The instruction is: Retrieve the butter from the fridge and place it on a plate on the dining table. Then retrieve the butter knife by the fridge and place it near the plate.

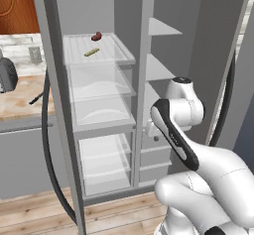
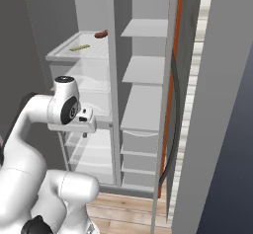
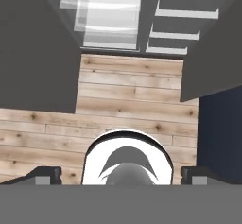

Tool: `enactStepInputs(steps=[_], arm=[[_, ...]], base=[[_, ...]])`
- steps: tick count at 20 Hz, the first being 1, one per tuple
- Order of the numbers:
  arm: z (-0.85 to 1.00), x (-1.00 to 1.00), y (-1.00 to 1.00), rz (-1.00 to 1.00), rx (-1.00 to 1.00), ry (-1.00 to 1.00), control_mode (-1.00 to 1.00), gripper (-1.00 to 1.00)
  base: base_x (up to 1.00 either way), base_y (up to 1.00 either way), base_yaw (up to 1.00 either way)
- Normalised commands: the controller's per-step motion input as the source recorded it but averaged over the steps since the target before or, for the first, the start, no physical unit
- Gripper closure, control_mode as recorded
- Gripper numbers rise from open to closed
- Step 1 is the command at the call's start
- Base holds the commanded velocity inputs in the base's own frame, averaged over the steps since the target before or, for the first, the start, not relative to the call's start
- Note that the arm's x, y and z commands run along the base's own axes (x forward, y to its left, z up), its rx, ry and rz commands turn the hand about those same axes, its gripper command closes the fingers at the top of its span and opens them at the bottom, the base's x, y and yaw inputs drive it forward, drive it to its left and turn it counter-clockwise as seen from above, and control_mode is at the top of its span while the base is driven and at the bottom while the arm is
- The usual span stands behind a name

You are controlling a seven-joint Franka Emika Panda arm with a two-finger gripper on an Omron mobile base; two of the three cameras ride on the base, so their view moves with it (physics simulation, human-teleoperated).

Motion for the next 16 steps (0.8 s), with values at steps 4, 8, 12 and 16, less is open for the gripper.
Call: enactStepInputs(steps=[4, 8, 12, 16], arm=[[0.00, 0.00, 0.00, 0.00, 0.00, 0.00, -1.00, -1.00], [0.00, 0.06, 0.12, 0.00, 0.00, 0.00, -1.00, -1.00], [0.00, 0.30, 0.47, 0.03, -0.03, 0.04, 1.00, -1.00], [0.00, 0.00, 0.00, 0.00, 0.00, 0.00, 1.00, -1.00]], base=[[0.00, 0.00, 0.00], [0.00, 0.00, 0.00], [0.11, 0.12, 0.03], [0.48, 0.35, 0.16]])
